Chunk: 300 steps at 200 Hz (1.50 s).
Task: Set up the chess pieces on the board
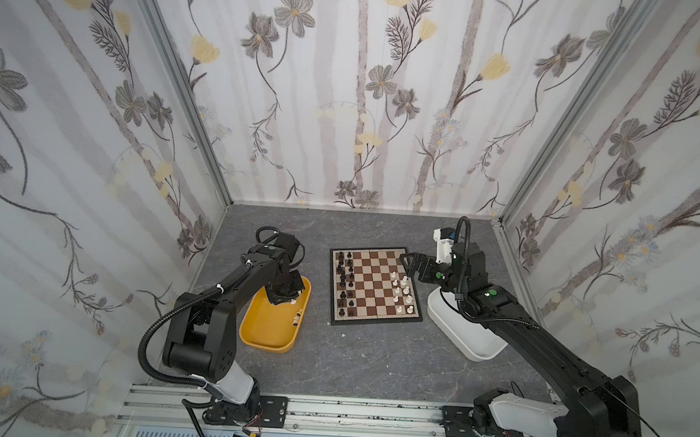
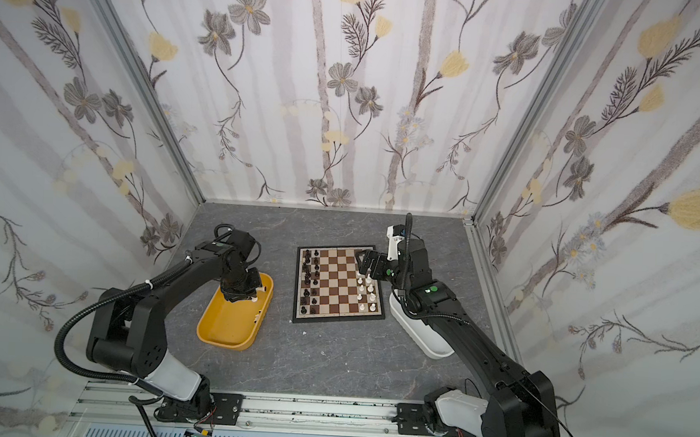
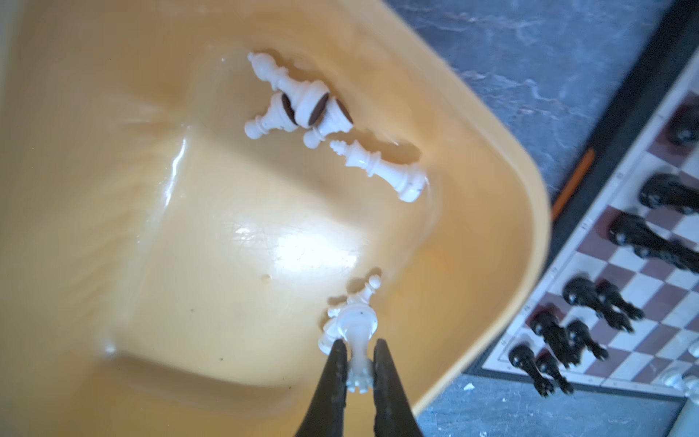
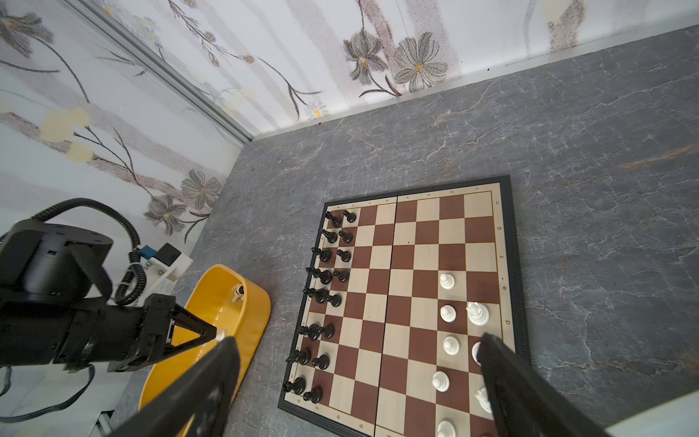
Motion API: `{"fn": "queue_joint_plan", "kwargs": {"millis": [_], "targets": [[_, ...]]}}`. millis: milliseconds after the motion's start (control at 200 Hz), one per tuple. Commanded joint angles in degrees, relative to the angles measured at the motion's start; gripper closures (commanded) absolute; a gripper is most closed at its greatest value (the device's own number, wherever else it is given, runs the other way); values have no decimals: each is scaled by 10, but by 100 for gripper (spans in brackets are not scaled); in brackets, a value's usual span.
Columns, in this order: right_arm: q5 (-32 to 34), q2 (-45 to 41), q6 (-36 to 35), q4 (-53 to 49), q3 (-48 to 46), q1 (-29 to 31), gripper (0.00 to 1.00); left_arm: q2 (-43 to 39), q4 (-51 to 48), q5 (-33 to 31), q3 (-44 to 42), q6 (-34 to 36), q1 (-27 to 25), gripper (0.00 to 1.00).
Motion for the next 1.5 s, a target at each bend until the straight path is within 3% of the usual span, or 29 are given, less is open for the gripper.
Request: {"fn": "queue_joint_plan", "kwargs": {"millis": [0,200,400,545,620,804,959,1094,1304,1494], "targets": [[3,-14,2,28,-8,-22,2,-22,-41,-55,61,30,-37,88],[32,-56,11,24,-43,-78,2,85,-63,-72,287,88,-146,88],[44,-68,25,-18,-44,-110,2,336,-124,-38,606,138,-226,88],[32,-77,29,-36,-43,-114,1,529,-189,-22,877,147,-247,87],[29,-82,29,-45,-40,-114,1,594,-181,-12,956,147,-247,87],[34,-71,11,-60,-35,-113,1,600,-51,8,878,149,-248,86],[57,0,-4,-60,2,-113,3,593,-44,12,869,143,-247,89],[66,113,4,-54,87,-114,17,517,-10,-4,780,128,-246,89],[48,359,-14,-107,290,-120,53,406,21,2,647,109,-247,89],[34,505,-47,-167,467,-120,63,329,71,3,532,89,-240,89]]}}
